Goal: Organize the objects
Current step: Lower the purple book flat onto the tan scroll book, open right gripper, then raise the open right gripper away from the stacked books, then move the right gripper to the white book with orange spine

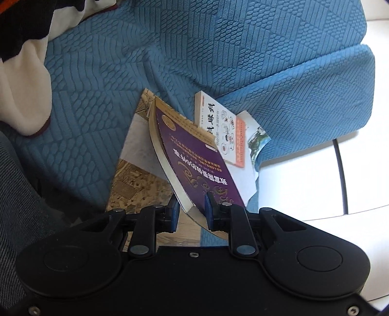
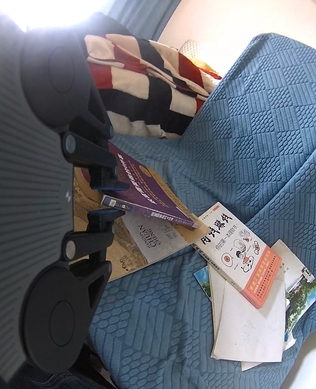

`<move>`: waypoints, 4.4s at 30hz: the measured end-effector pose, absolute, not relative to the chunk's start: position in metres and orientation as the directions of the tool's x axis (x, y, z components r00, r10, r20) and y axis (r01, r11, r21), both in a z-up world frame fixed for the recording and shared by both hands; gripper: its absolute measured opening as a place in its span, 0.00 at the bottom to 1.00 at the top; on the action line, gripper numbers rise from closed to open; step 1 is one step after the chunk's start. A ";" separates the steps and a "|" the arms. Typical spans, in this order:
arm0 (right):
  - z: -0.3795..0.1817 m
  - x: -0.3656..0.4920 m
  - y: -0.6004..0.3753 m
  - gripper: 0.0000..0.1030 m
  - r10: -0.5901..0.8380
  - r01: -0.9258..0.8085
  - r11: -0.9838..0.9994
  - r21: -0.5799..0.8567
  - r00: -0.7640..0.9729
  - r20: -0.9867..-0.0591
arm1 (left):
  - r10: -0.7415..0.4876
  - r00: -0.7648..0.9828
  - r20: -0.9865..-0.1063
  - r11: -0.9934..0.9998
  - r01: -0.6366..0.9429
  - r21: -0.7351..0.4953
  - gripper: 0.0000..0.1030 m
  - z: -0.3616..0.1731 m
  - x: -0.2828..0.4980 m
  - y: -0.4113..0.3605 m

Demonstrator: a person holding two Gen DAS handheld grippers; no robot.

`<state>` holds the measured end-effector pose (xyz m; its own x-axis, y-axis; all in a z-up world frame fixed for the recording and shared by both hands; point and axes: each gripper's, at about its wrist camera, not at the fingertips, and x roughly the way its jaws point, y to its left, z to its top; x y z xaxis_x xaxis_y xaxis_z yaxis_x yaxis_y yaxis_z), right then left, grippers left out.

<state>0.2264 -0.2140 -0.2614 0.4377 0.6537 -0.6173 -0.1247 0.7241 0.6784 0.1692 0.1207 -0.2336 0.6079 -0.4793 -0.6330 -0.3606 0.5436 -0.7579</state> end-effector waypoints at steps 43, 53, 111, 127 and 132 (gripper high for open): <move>-0.273 0.198 -0.202 0.35 0.491 -0.241 0.870 0.431 0.333 -0.805 | -0.232 0.425 -0.875 0.838 -0.369 -0.401 0.49 -0.228 0.146 0.064; -0.184 0.190 -0.211 0.35 0.528 -0.349 0.848 0.399 0.493 -0.692 | -0.192 0.574 -0.796 0.868 -0.279 -0.411 0.50 -0.144 0.143 0.053; -0.127 0.143 -0.275 0.43 0.463 -0.330 0.886 0.327 0.678 -0.571 | -0.241 0.770 -0.591 0.911 -0.030 -0.412 0.77 -0.043 0.137 -0.029; -0.175 0.195 -0.256 0.43 0.429 -0.279 0.901 0.333 0.686 -0.587 | -0.165 0.781 -0.603 0.932 -0.076 -0.353 0.92 -0.078 0.195 -0.007; -0.188 0.210 -0.255 0.43 0.431 -0.253 0.897 0.362 0.676 -0.598 | -0.164 0.786 -0.596 0.925 -0.087 -0.369 0.93 -0.091 0.215 0.000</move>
